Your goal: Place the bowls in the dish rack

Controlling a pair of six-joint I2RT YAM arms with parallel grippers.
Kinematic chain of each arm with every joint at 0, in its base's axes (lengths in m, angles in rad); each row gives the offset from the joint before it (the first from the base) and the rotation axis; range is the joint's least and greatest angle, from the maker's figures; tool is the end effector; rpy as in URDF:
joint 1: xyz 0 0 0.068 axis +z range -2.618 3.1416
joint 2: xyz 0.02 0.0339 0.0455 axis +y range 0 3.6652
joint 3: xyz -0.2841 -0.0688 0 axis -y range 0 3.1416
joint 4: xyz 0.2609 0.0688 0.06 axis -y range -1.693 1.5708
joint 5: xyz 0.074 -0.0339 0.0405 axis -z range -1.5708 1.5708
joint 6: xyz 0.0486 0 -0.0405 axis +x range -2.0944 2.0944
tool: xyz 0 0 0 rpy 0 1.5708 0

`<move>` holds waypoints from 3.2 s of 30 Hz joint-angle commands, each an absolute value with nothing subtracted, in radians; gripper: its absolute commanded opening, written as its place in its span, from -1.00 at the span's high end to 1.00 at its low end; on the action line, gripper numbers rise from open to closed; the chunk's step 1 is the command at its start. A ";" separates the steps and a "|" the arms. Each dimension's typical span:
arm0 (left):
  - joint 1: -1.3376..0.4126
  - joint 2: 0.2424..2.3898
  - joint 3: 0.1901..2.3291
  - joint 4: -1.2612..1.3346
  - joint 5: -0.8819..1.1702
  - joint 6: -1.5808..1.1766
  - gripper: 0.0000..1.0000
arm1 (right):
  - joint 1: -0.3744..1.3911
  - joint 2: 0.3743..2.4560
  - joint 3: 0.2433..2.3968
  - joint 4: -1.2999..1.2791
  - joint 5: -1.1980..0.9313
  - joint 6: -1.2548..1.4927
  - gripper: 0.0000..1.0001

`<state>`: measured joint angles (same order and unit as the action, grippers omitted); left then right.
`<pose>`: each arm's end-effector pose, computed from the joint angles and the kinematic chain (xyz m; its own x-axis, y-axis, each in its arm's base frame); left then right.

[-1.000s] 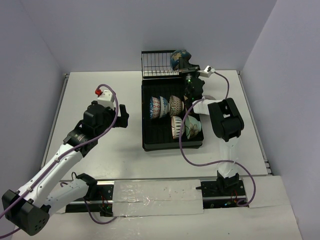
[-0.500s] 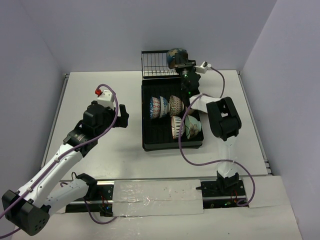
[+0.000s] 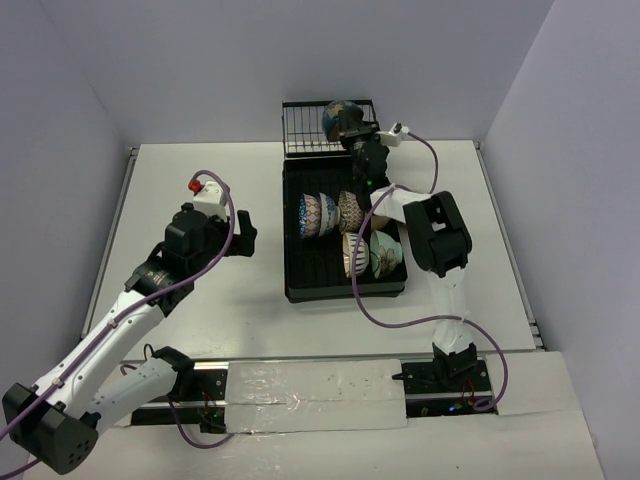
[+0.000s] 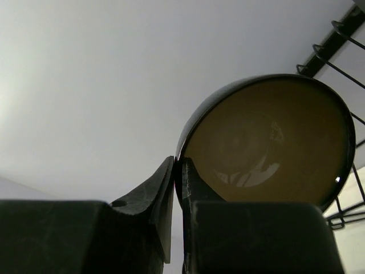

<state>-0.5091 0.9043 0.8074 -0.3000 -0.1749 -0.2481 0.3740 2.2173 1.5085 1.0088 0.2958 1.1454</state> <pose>0.1982 -0.1009 0.3242 -0.4107 -0.0477 -0.9105 0.2465 0.9556 -0.1613 0.5110 0.1853 0.2516 0.0313 0.9483 -0.3158 -0.2878 0.3111 0.9057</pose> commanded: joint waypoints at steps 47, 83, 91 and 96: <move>-0.502 0.907 0.811 -0.287 -0.215 -0.242 -0.99 | 0.377 1.665 1.042 0.737 0.255 0.962 -0.05; -0.480 0.940 0.816 -0.281 -0.216 -0.239 -0.98 | -0.137 1.710 1.060 -0.098 -0.011 0.572 -0.03; -0.480 0.931 0.811 -0.268 -0.184 -0.219 -0.98 | -0.137 1.724 1.060 -0.086 -0.003 0.548 0.59; -0.480 0.905 0.798 -0.224 -0.069 -0.201 -0.99 | -0.137 1.709 1.046 -0.077 -0.003 0.534 1.00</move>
